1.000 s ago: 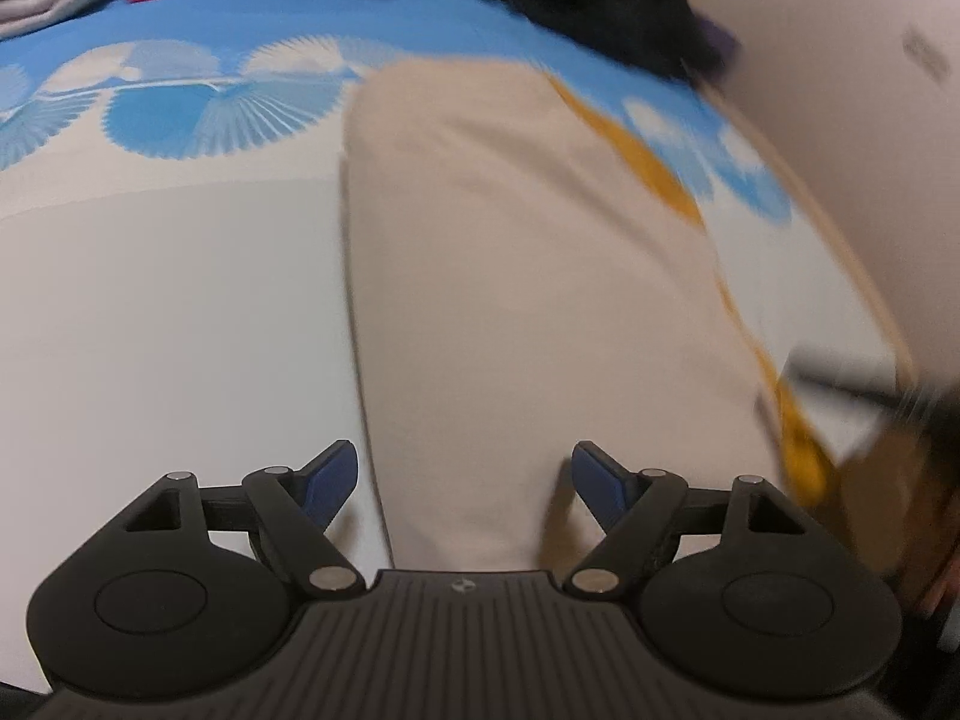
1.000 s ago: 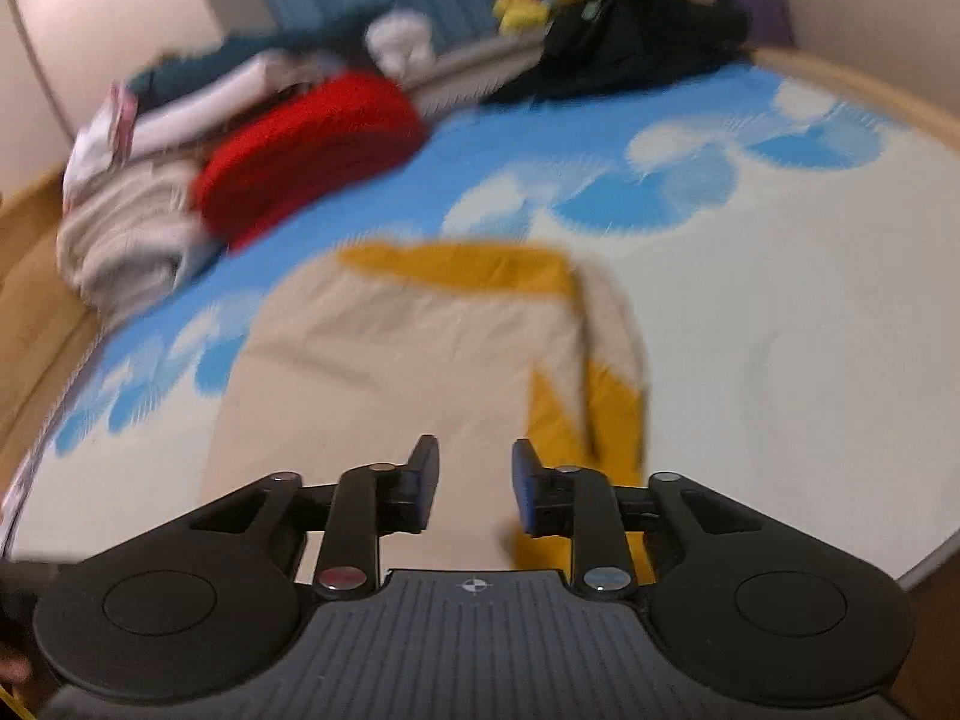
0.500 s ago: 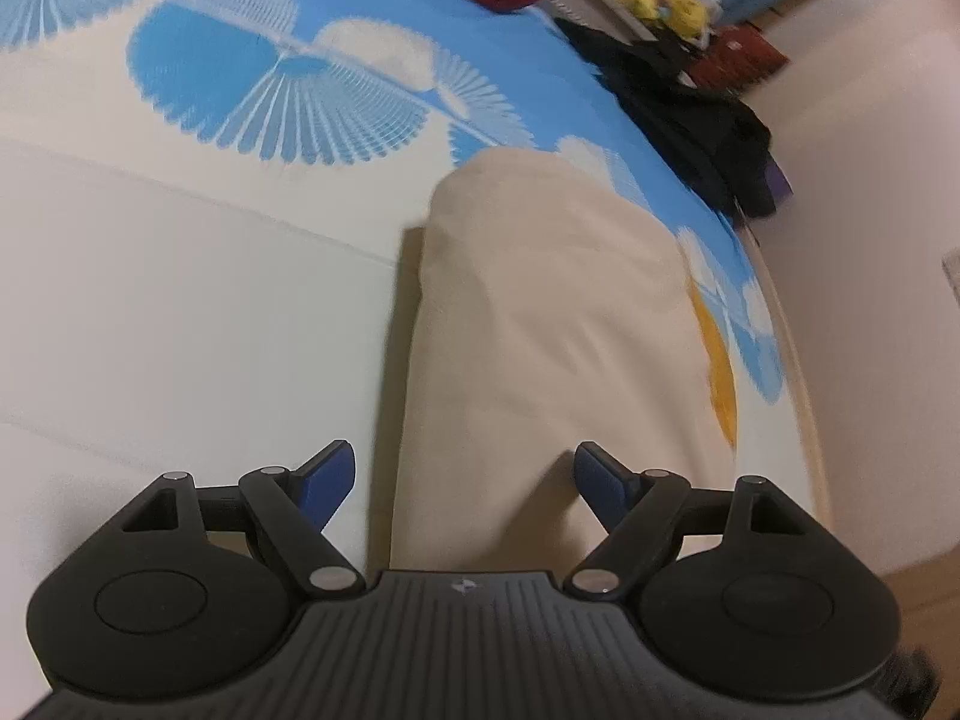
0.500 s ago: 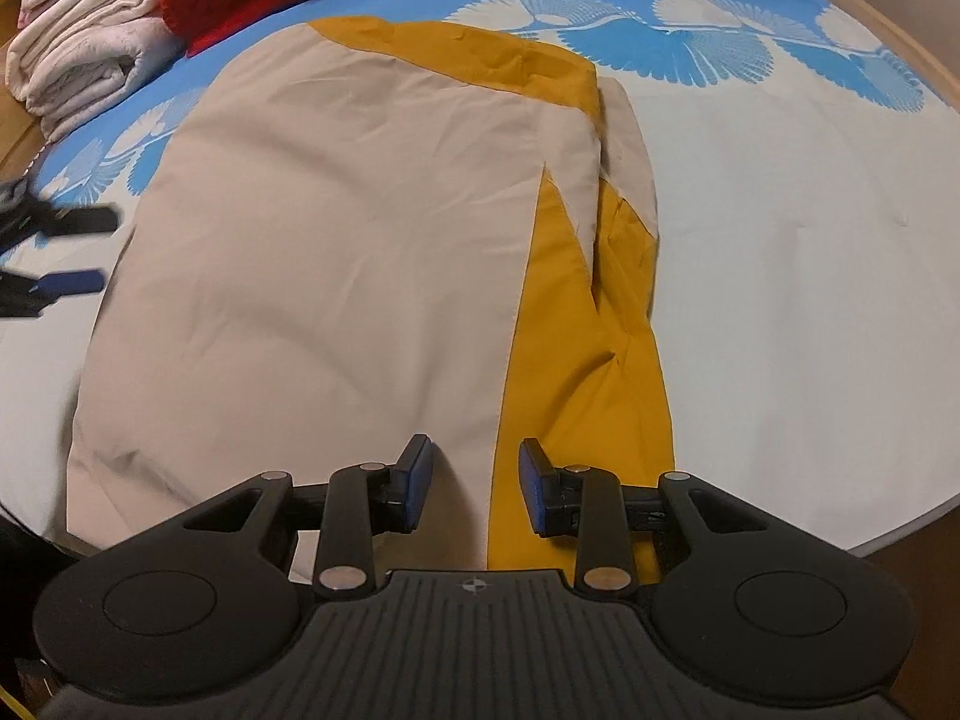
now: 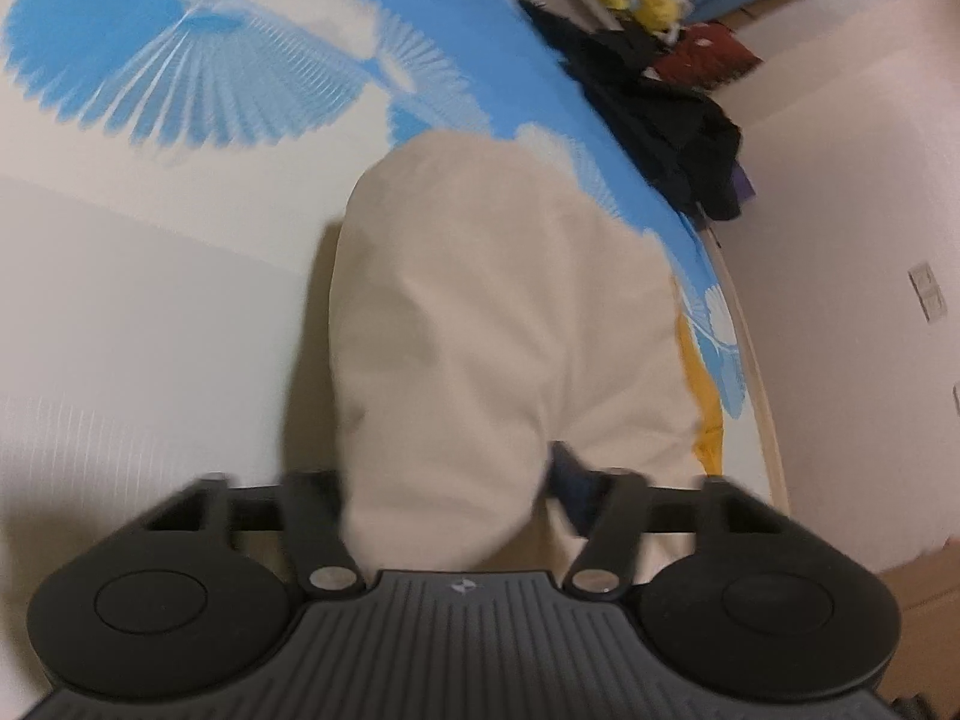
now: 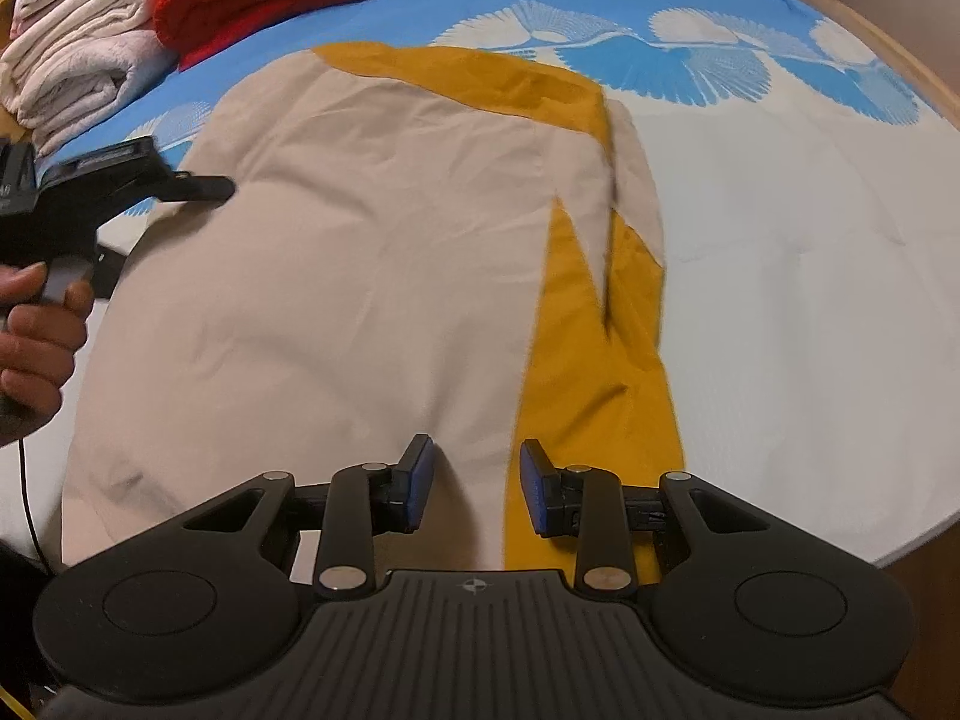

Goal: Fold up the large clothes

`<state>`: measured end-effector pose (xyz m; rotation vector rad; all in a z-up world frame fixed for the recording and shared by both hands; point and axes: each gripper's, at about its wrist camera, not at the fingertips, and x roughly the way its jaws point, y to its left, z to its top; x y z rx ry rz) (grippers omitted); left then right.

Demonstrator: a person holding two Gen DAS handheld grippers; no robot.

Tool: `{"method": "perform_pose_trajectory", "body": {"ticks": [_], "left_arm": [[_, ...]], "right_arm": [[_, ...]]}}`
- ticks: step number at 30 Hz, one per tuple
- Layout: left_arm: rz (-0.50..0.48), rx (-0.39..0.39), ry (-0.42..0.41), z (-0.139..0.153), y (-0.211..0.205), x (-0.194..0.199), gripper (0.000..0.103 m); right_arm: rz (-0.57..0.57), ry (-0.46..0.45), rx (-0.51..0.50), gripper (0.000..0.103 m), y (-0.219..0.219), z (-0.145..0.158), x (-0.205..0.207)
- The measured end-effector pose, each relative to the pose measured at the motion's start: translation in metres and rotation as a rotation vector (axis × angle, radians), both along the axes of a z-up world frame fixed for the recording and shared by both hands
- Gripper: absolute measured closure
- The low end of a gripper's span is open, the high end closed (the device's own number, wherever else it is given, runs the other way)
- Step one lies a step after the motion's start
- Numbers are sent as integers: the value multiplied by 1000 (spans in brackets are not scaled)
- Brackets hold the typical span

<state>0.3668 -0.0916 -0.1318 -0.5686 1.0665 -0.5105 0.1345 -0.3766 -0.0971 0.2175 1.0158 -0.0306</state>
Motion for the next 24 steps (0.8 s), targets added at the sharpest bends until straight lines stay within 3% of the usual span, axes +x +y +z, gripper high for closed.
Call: {"method": "perform_pose_trajectory", "body": {"ticks": [2,4,12,15,18,21,24], "left_arm": [[-18,1,-36,11,-1,3,66],[-36,12,-76,23,-2,3,69],[47,53,-206,74,52,28,70],[130,98,-200,79,87,44,62],[210,207,-153,74,112,56,41],[232,272,-48,61,131,62,40],[269,238,-60,66,149,55,40]], "right_arm": [[15,-14,-19,80,9,3,4],[19,-31,-19,92,15,8,9],[-8,-158,-17,96,53,26,45],[-13,-195,4,96,67,30,61],[-12,-185,17,96,79,28,77],[-3,-137,11,96,91,20,91],[-9,-109,16,95,97,15,97]]}}
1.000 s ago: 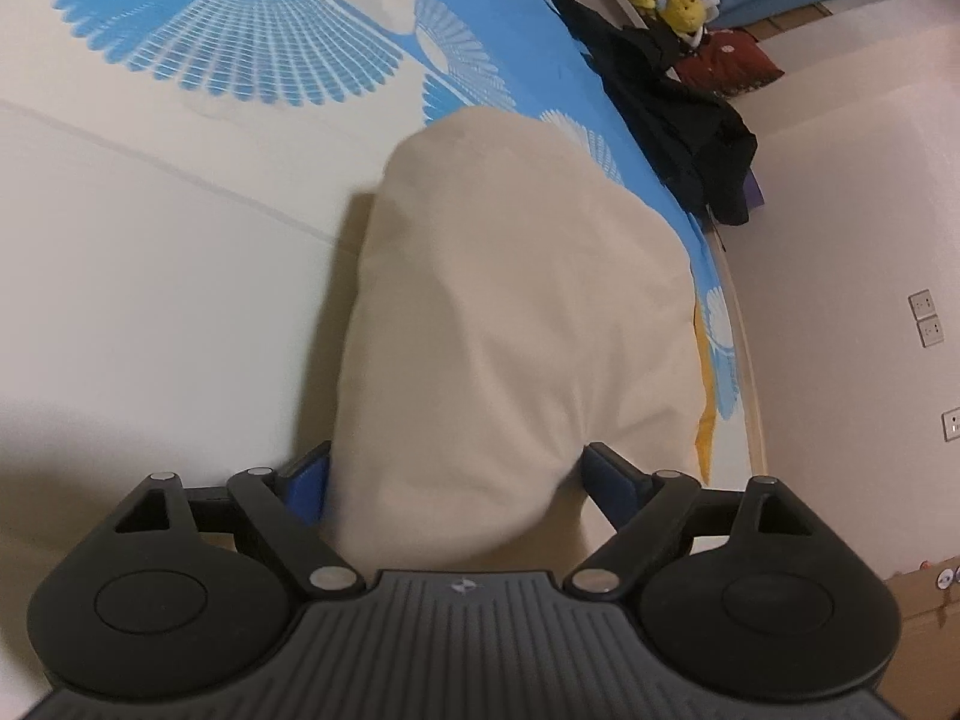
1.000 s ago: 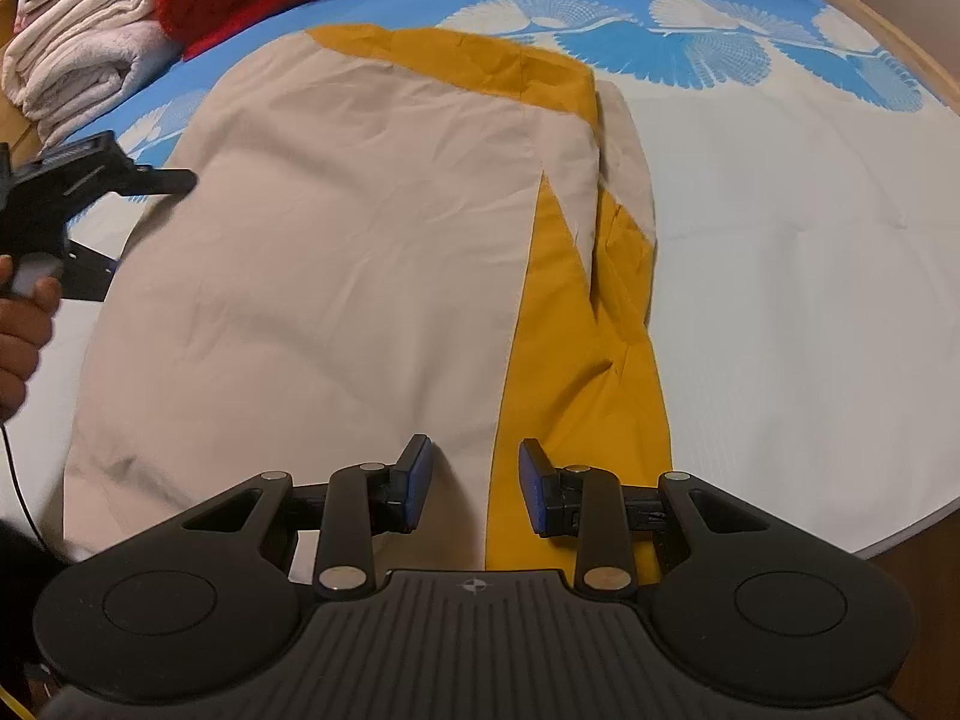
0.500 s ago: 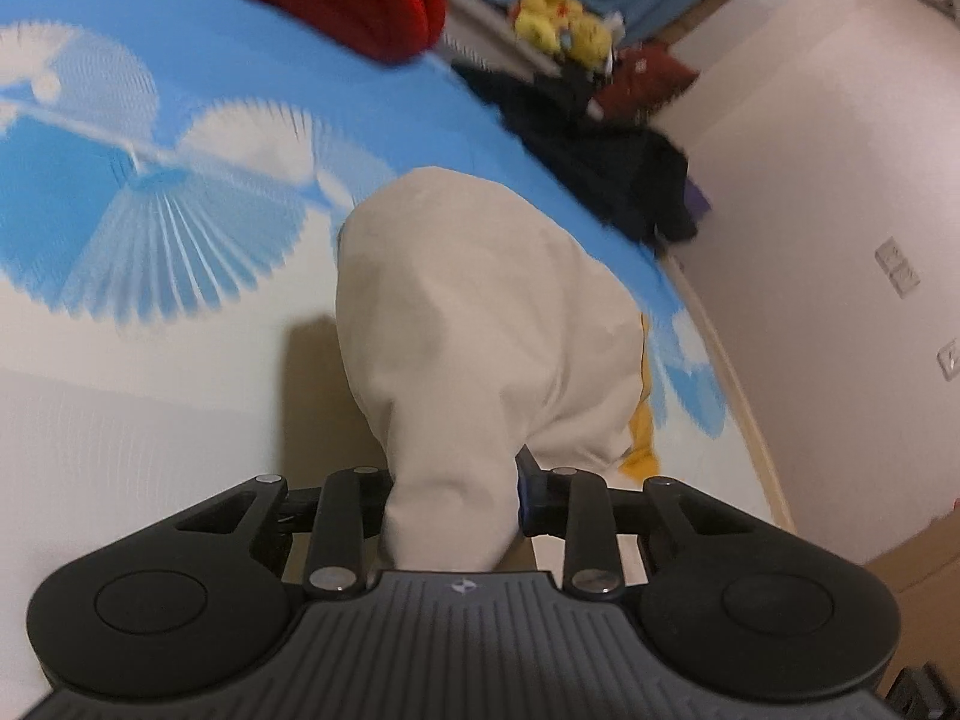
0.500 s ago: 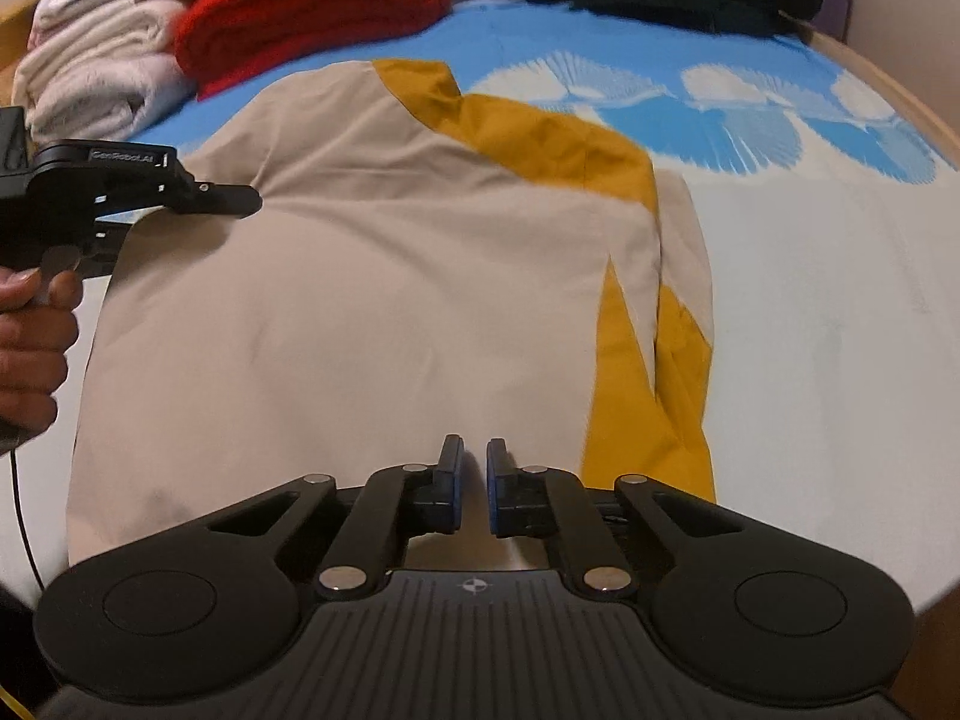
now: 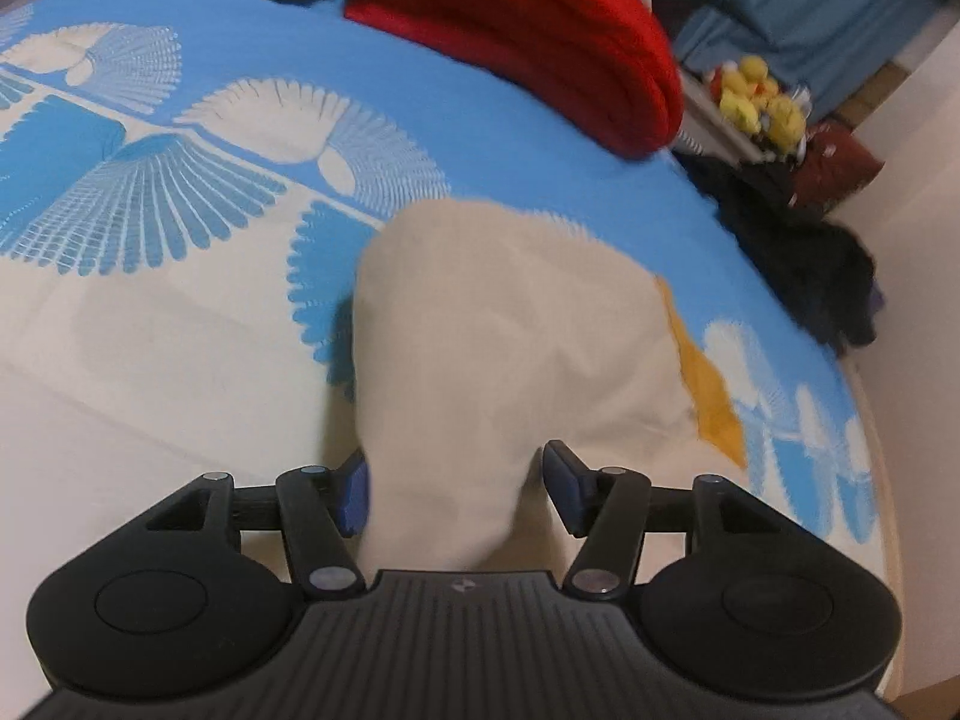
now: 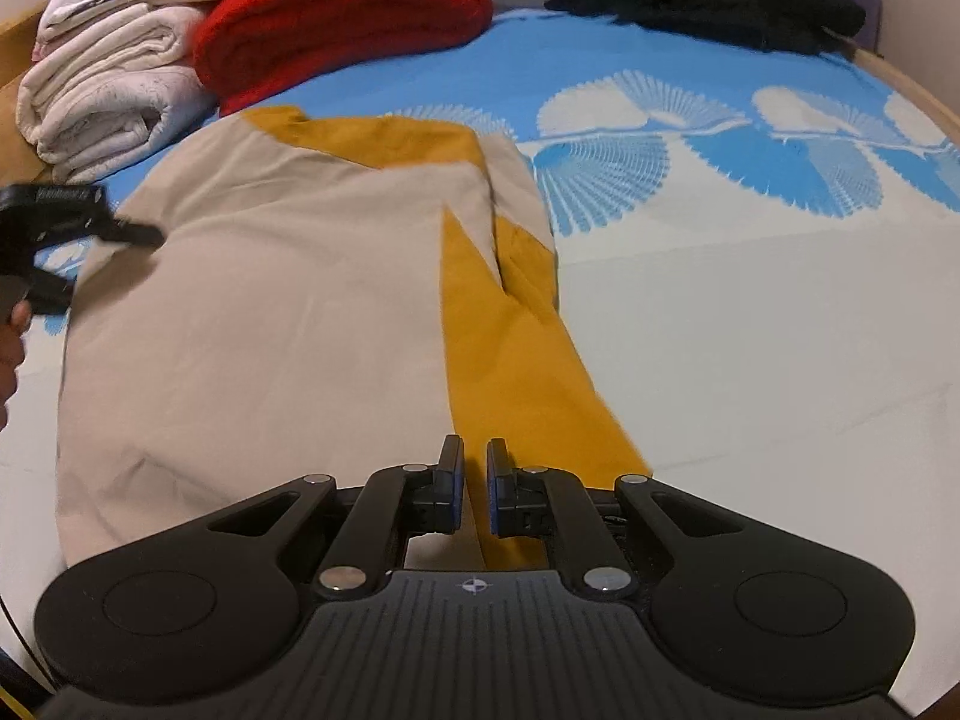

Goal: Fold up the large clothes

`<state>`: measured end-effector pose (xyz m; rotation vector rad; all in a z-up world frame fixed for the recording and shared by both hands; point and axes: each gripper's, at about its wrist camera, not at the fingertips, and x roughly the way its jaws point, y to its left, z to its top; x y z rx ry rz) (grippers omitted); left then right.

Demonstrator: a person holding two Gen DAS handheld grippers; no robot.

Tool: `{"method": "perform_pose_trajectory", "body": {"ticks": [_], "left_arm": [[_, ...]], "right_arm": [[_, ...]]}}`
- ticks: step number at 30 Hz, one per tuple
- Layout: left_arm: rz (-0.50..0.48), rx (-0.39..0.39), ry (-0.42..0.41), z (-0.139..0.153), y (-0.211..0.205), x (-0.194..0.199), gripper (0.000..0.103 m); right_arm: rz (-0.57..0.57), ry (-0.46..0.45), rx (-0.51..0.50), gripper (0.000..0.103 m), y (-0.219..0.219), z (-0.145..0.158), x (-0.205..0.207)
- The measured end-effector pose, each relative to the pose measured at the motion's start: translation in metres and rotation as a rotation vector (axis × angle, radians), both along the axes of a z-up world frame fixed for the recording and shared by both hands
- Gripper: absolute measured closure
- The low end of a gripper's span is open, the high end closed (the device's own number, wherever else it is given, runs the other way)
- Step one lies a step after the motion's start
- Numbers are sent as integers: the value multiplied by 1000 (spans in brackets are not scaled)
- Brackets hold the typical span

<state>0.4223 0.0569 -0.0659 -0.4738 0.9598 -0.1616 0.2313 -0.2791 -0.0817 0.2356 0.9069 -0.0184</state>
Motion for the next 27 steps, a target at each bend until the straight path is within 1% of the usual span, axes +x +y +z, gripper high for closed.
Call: {"method": "perform_pose_trajectory", "body": {"ticks": [1,2,4,5,6,8,10,11,13,14,17,21,24,25,27], "left_arm": [[-3,-12,-12,2,3,-2,35],[0,-18,-26,5,4,-6,25],[23,-15,-39,7,11,-13,12],[28,-21,-21,5,14,-15,11],[25,-31,14,2,16,-15,11],[-1,-53,113,-10,17,-17,11],[-25,-72,155,-21,14,-20,13],[-25,-76,156,-25,11,-20,16],[-28,-87,136,-30,4,-17,23],[-27,-84,122,-33,0,-13,23],[-22,-43,65,-35,-13,-2,29],[-84,35,-44,-30,-40,11,30],[-124,46,-109,-32,-48,14,30],[-126,49,-112,-33,-48,16,30],[-99,55,-84,-33,-45,18,27]], "right_arm": [[-3,2,7,92,1,0,1],[-7,3,9,88,3,0,1],[-23,-10,-12,65,3,1,1],[-35,-19,-22,60,3,2,0],[-50,-27,-29,55,1,3,0],[-81,-31,-20,55,-4,4,1],[-100,-12,-5,53,-12,-1,7],[-103,5,6,53,-15,-5,10],[-110,34,27,53,-18,-12,15],[-119,48,38,53,-20,-17,16],[-138,72,54,53,-23,-26,17],[-153,80,53,53,-29,-26,11],[-145,106,86,53,-34,-27,7],[-139,115,98,53,-35,-27,5],[-121,128,116,54,-36,-27,4]]}}
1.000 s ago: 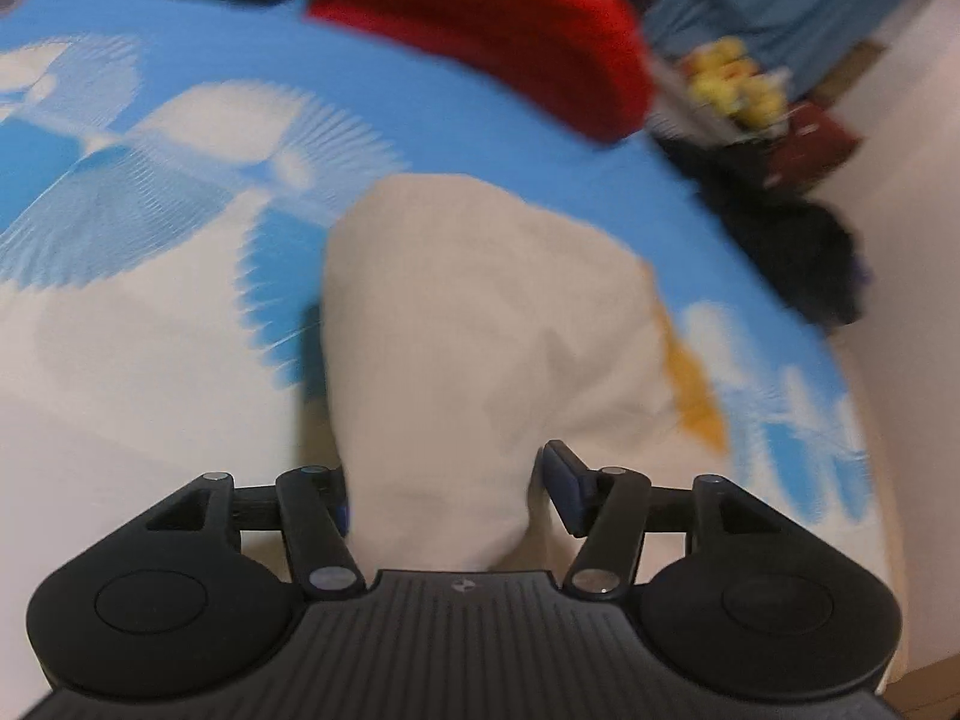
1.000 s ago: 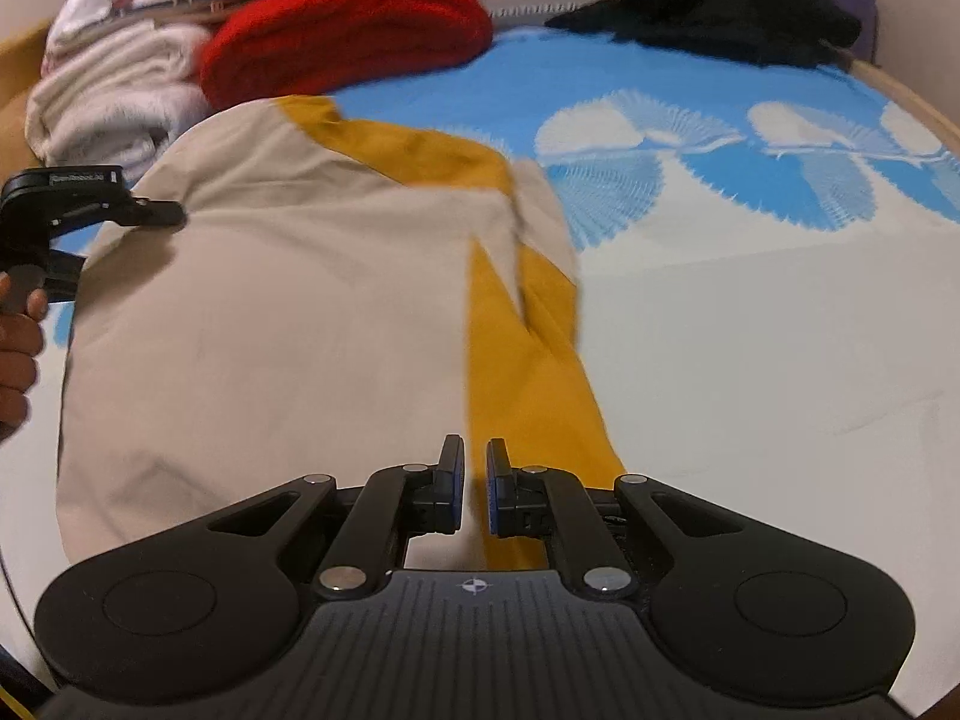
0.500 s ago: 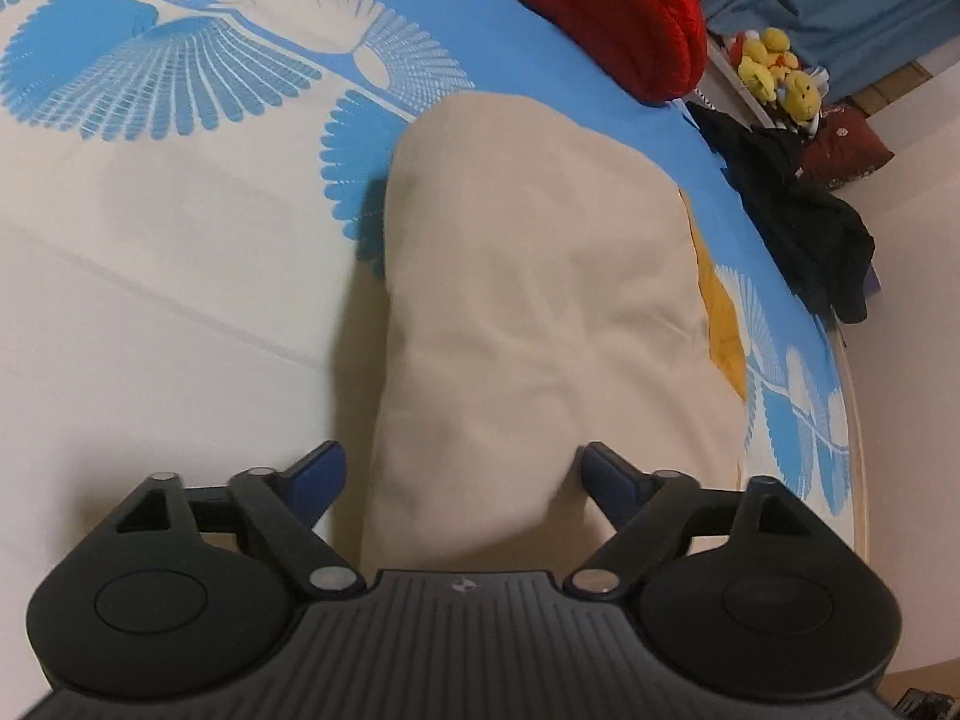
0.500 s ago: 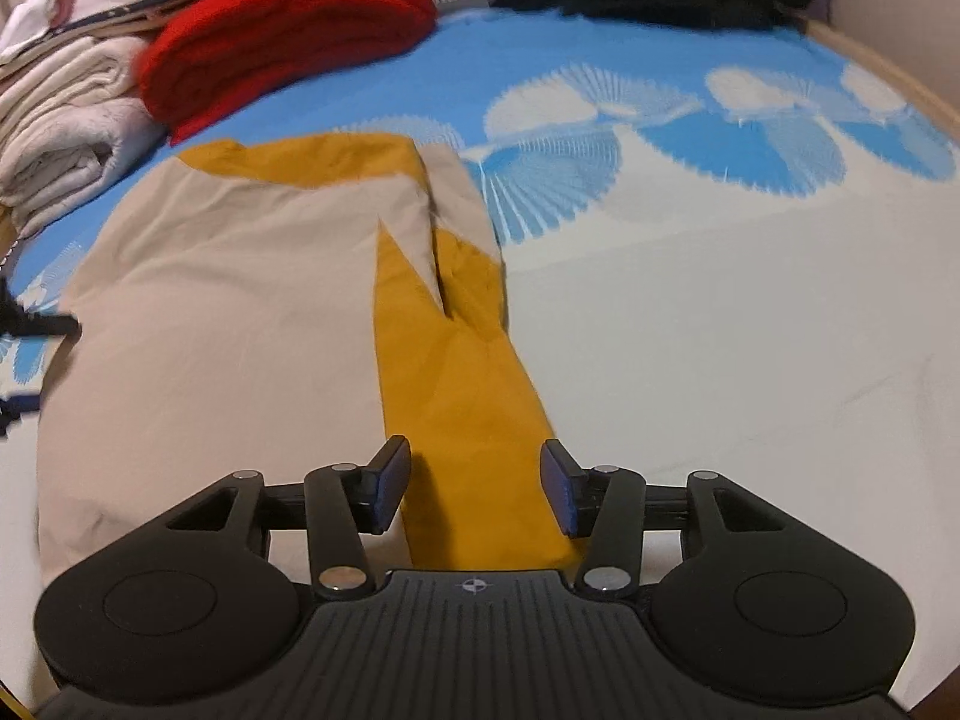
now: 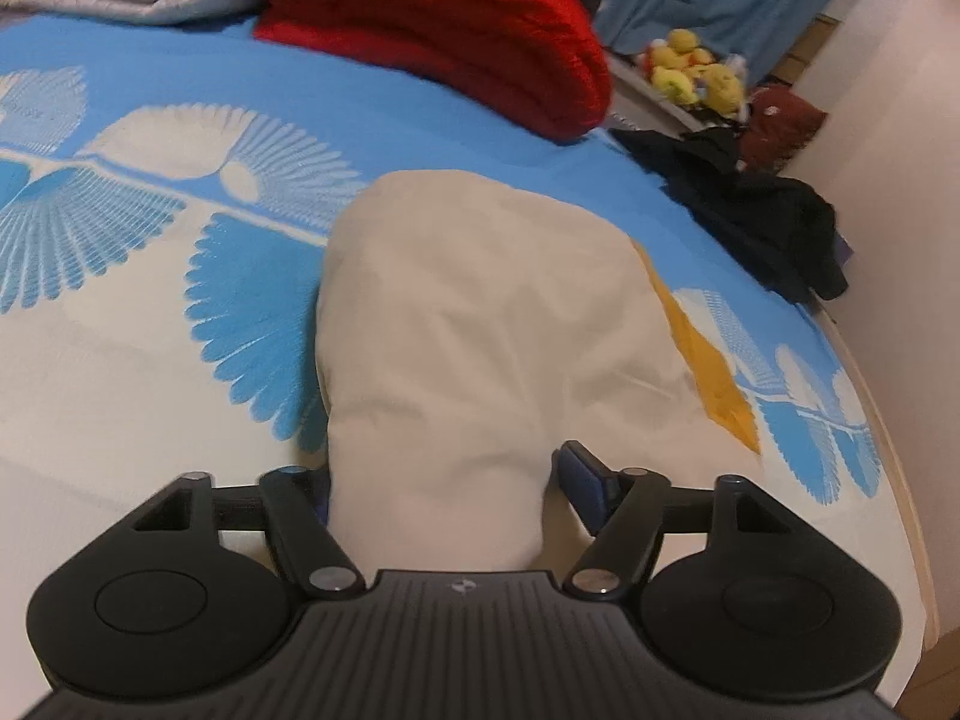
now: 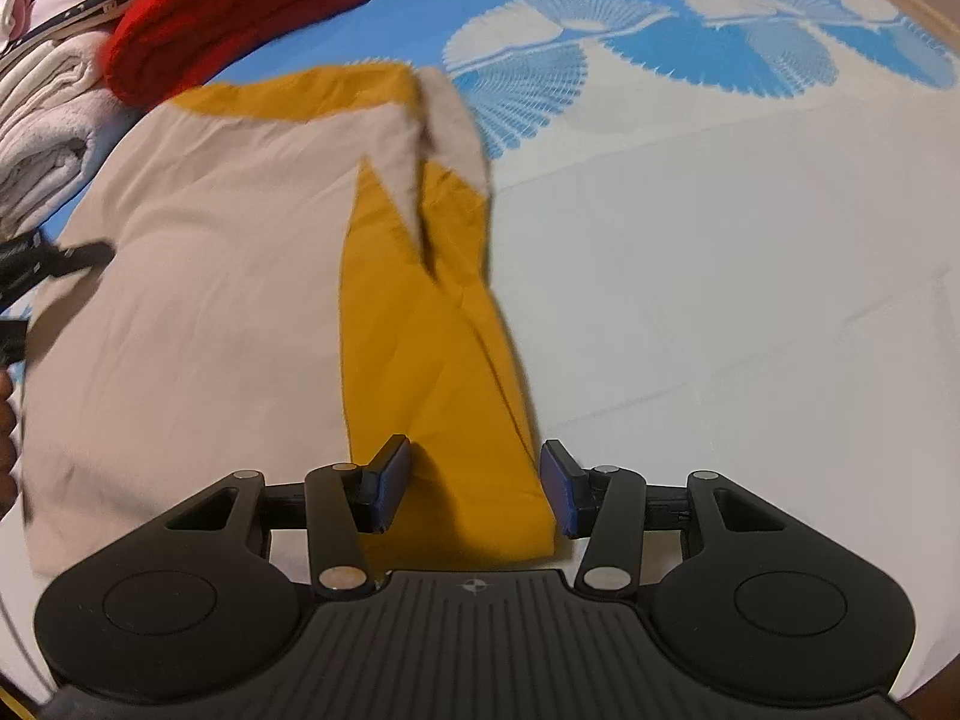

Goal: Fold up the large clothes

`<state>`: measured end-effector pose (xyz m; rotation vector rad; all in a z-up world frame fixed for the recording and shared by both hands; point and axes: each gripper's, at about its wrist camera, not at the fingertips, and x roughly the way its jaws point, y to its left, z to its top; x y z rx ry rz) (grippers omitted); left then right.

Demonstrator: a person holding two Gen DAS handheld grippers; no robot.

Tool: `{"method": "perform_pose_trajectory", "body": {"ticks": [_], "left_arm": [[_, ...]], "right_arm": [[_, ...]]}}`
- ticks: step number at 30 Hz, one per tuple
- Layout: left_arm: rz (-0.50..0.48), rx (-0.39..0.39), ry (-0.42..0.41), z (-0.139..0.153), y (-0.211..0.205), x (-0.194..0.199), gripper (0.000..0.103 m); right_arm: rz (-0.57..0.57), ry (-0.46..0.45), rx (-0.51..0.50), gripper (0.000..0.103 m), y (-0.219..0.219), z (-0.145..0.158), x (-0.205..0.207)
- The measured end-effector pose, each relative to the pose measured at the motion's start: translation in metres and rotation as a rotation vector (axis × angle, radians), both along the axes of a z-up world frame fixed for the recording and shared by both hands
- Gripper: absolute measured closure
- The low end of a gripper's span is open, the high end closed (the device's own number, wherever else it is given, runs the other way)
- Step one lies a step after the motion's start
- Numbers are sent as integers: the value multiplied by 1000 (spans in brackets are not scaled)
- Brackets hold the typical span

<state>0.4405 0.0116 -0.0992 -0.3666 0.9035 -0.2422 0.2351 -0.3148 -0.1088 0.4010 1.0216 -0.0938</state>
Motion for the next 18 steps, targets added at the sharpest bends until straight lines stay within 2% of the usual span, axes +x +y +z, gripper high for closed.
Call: {"method": "perform_pose_trajectory", "body": {"ticks": [2,3,4,7,10,11,13,14,16,17,18], "left_arm": [[43,11,12,7,8,-5,27],[46,26,10,13,10,-9,26],[29,47,10,19,11,-15,26],[-106,124,12,29,5,-42,25],[-234,254,-11,20,-1,-70,22],[-236,275,-7,15,1,-77,22],[-213,268,4,19,8,-87,26],[-222,270,-27,29,9,-98,33],[-266,283,-139,42,8,-122,33],[-294,323,-111,33,5,-126,32],[-304,380,-43,16,3,-129,27]], "right_arm": [[21,-2,-3,59,2,2,-2],[30,-3,-5,71,3,3,-3],[40,-4,-3,82,4,4,-3],[49,-11,-14,99,5,7,-6],[49,-32,-17,100,4,10,-8],[49,-36,-20,100,3,10,-9],[47,-40,-25,100,3,10,-11],[49,-43,-30,100,4,10,-11],[50,-53,-55,100,4,10,-12],[50,-60,-72,100,5,11,-14],[51,-69,-82,100,6,12,-17]]}}
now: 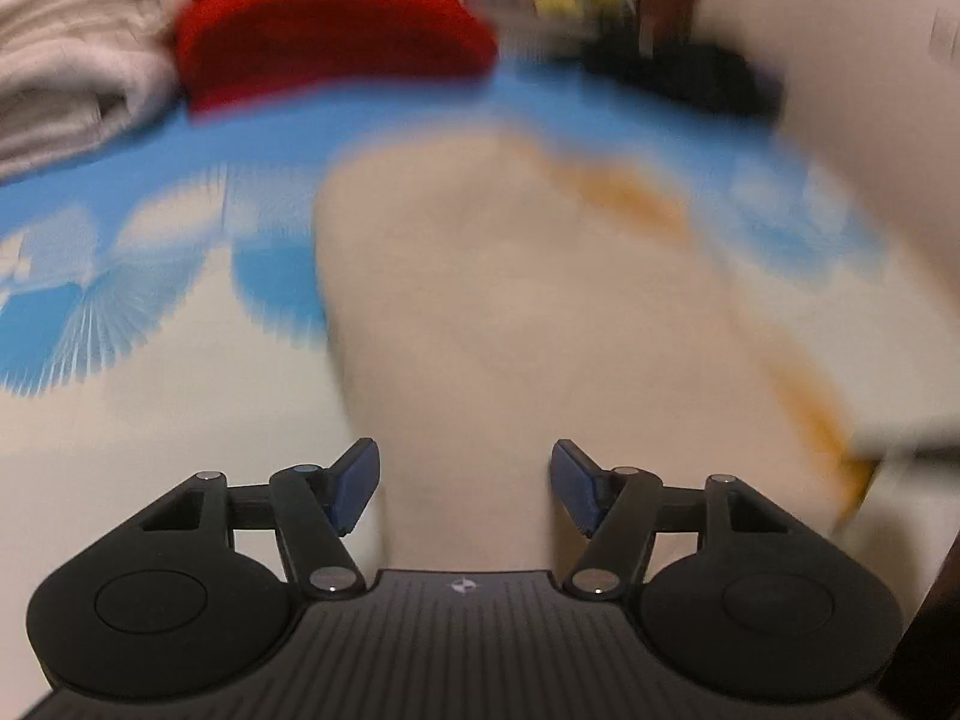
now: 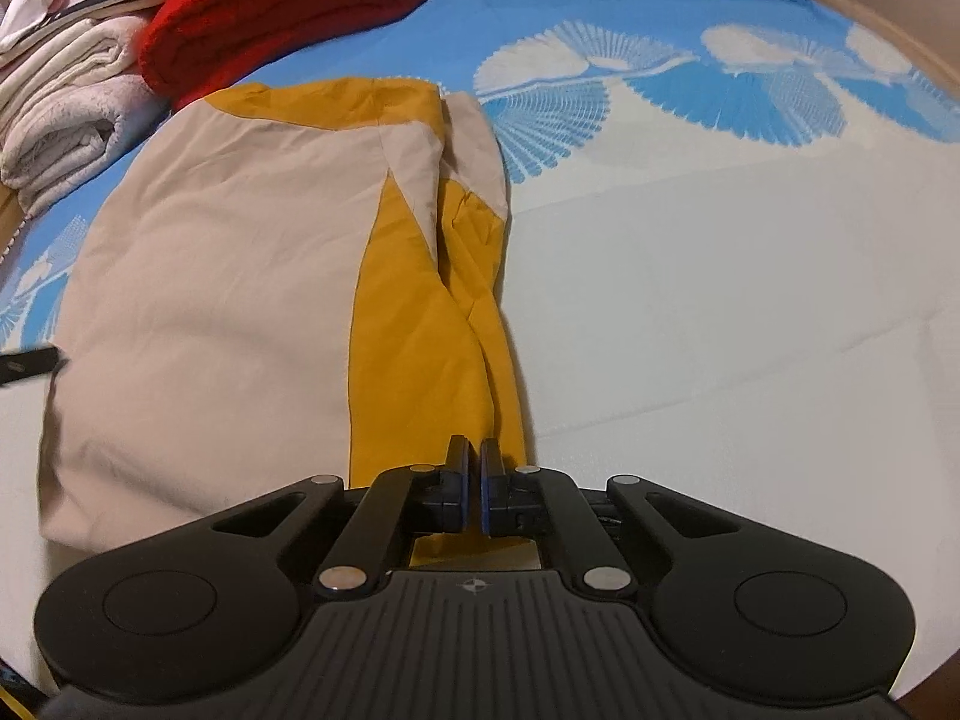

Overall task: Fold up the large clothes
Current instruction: 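Withdraw both open grippers from the folded garment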

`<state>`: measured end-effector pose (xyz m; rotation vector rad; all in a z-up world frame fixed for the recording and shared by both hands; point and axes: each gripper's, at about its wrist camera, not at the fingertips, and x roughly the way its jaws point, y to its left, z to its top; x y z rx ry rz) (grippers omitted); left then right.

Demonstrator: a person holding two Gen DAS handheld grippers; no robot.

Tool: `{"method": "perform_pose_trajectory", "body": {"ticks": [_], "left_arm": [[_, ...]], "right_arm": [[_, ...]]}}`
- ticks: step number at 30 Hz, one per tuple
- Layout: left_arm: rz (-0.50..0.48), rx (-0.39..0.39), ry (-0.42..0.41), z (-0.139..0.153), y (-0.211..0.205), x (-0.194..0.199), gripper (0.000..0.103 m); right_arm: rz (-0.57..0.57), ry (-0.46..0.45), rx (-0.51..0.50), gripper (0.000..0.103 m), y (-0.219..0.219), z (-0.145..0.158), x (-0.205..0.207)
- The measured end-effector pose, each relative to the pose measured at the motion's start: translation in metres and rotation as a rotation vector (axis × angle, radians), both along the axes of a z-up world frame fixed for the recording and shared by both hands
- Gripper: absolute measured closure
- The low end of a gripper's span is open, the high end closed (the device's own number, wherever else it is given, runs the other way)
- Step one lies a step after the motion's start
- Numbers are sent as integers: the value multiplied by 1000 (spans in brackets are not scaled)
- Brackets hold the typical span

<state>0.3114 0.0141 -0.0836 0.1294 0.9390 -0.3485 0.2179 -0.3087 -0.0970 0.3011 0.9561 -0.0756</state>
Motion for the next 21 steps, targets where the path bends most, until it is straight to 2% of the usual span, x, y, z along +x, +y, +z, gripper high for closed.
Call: {"method": "perform_pose_trajectory", "body": {"ticks": [1,3,4,7,9,10,11,12,13,15,17,21], "left_arm": [[29,23,39,-11,2,-4,25],[71,21,53,-1,4,-15,26],[77,36,13,12,2,-24,26],[94,35,-165,54,2,-65,16],[115,16,-222,77,4,-90,12],[125,9,-246,87,5,-103,7],[133,1,-279,101,6,-119,0],[140,-6,-315,111,7,-134,0],[146,-9,-349,121,6,-147,0],[171,-21,-400,137,7,-176,0],[200,-44,-428,152,0,-204,0],[223,-63,-470,156,-10,-257,0]], "right_arm": [[3,-10,-10,100,2,1,-2],[21,-29,-51,99,7,4,-6],[36,-45,-80,99,11,7,-8],[64,-139,-189,99,21,28,-25],[86,-234,-207,99,26,50,-42],[97,-278,-209,96,27,60,-50],[109,-334,-222,92,30,72,-61],[117,-377,-236,78,31,82,-70],[122,-423,-249,57,34,92,-81],[109,-489,-248,34,36,109,-105],[98,-529,-231,33,37,120,-130],[74,-535,-223,26,40,130,-169]]}}
